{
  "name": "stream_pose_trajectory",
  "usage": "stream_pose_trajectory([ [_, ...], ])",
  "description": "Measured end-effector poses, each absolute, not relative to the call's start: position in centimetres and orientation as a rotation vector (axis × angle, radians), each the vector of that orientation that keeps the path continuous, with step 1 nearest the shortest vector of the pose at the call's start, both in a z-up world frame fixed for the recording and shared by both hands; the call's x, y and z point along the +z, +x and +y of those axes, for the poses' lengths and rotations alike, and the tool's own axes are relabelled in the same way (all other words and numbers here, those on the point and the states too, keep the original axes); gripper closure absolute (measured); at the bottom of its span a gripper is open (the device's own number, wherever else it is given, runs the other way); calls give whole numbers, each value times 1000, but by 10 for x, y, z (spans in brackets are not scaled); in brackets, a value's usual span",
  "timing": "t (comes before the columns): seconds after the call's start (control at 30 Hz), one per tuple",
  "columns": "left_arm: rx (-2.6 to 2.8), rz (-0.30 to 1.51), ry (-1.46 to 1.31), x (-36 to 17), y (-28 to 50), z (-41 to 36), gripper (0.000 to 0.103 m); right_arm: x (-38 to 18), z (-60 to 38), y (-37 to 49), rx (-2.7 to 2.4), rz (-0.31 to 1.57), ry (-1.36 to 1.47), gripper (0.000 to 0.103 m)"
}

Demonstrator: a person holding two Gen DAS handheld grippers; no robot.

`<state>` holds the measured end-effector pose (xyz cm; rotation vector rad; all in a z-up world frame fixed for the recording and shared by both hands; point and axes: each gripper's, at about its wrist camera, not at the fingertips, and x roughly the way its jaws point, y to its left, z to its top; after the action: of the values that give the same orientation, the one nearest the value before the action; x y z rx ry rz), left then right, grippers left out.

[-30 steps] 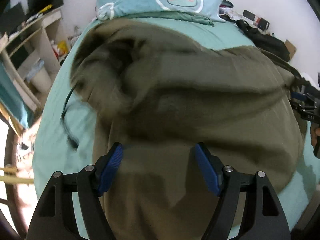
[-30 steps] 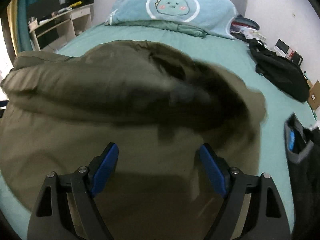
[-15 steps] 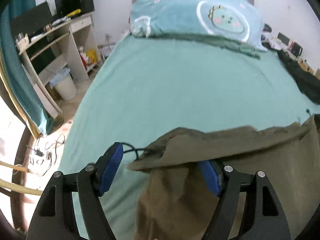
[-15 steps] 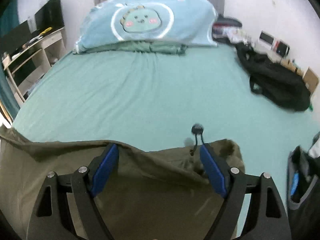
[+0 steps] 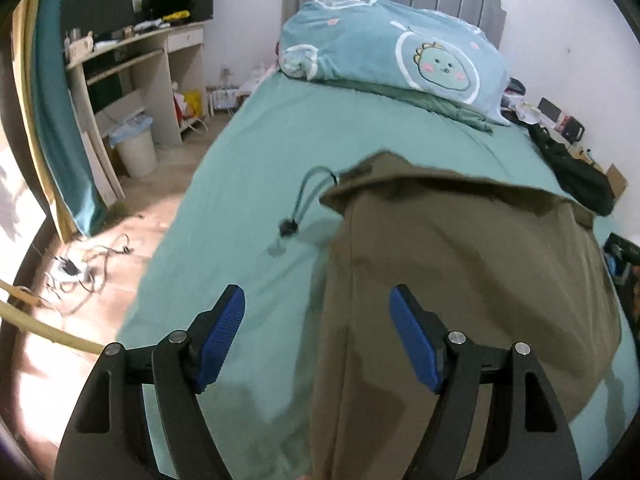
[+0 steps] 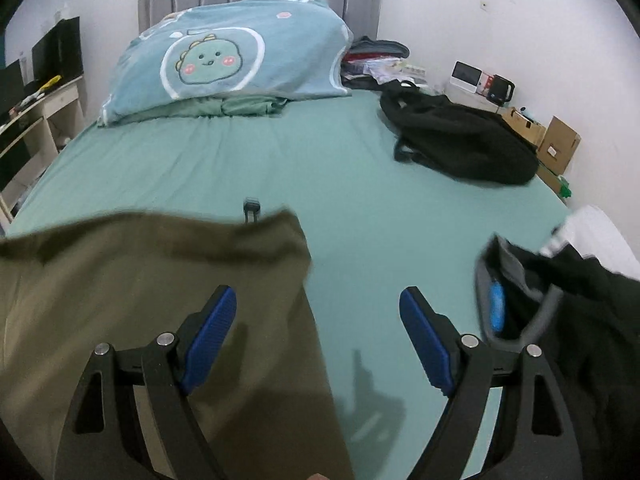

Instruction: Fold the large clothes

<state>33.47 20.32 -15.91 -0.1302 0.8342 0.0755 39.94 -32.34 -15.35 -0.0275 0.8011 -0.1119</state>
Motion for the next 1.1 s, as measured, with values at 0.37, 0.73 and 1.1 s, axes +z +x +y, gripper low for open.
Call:
stream_pose_trajectory([
  [0.37, 139, 875, 53, -186, 458, 181, 25, -183, -291, 419, -15, 874, -63, 20],
  [0.73, 173, 802, 28, -159, 530, 215, 25, -201, -291, 541, -50, 975, -27, 20],
  [1.1, 15, 912, -50, -124, 393, 192, 25, -174, -289, 443, -39, 936, -70, 20],
])
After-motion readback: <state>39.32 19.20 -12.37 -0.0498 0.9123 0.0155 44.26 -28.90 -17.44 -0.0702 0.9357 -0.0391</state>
